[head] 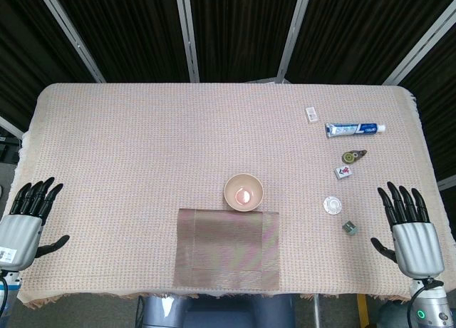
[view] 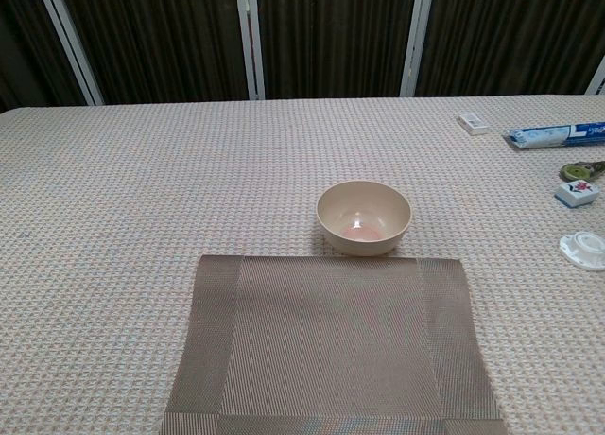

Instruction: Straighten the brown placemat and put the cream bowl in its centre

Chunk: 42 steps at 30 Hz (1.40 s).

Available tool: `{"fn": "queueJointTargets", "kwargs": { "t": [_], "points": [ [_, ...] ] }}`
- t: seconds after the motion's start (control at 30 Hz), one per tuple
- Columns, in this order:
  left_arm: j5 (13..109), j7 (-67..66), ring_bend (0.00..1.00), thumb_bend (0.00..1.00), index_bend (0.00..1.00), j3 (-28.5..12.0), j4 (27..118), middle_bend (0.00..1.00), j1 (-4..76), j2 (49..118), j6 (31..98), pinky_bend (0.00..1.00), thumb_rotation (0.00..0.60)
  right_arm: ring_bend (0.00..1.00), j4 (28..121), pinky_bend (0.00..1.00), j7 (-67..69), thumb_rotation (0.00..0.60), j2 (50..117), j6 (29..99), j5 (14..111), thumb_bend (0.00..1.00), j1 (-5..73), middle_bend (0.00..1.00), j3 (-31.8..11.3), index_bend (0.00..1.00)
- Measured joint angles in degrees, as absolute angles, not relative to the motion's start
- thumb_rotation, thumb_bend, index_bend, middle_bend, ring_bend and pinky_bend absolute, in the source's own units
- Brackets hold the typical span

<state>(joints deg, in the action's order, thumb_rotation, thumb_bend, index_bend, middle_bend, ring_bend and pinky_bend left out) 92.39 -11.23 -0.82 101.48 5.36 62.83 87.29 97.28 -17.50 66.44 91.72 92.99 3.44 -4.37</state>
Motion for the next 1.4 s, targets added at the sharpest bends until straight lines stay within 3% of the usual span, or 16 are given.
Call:
{"fn": "queueJointTargets", "kwargs": {
  "t": [0.4, 0.6, 0.9, 1.23, 1.4],
  "points": [
    [92.25, -11.15, 0.0, 0.0, 0.0, -0.7, 101.37, 0.0, 5.05, 62.7, 87.58, 0.0, 0.6, 0.0, 97.03, 0.0, -17.04, 0.6, 66.78, 89.98, 92.99, 0.0, 4.14, 0.0, -4.06, 0.0],
    [92.18, -11.42, 0.0, 0.0, 0.0, -1.33, 101.04, 0.0, 5.44, 63.18, 87.67, 0.0, 0.6, 0.0, 96.55, 0.0, -17.76, 0.6, 67.33, 85.37, 93.49, 0.0, 6.89, 0.0, -4.09, 0.0],
    [91.69, -11.31, 0.0, 0.0, 0.0, -1.66, 99.36, 0.0, 5.74, 64.63, 87.4, 0.0, 0.6, 0.0, 95.87, 0.0, -19.89, 0.6, 68.92, 67.24, 93.95, 0.0, 20.63, 0.0, -7.07, 0.05],
    [88.21, -11.33, 0.0, 0.0, 0.0, -2.63, 98.88, 0.0, 5.52, 64.42, 86.89, 0.0, 0.6, 0.0, 92.79, 0.0, -20.71, 0.6, 76.84, 46.71, 89.22, 0.0, 37.18, 0.0, -11.09, 0.1],
    [86.19, -11.51, 0.0, 0.0, 0.0, -3.18, 98.09, 0.0, 6.03, 64.82, 85.38, 0.0, 0.6, 0.0, 88.96, 0.0, -22.52, 0.6, 82.45, 40.78, 83.94, 0.0, 41.96, 0.0, -11.99, 0.17]
  ]
}}
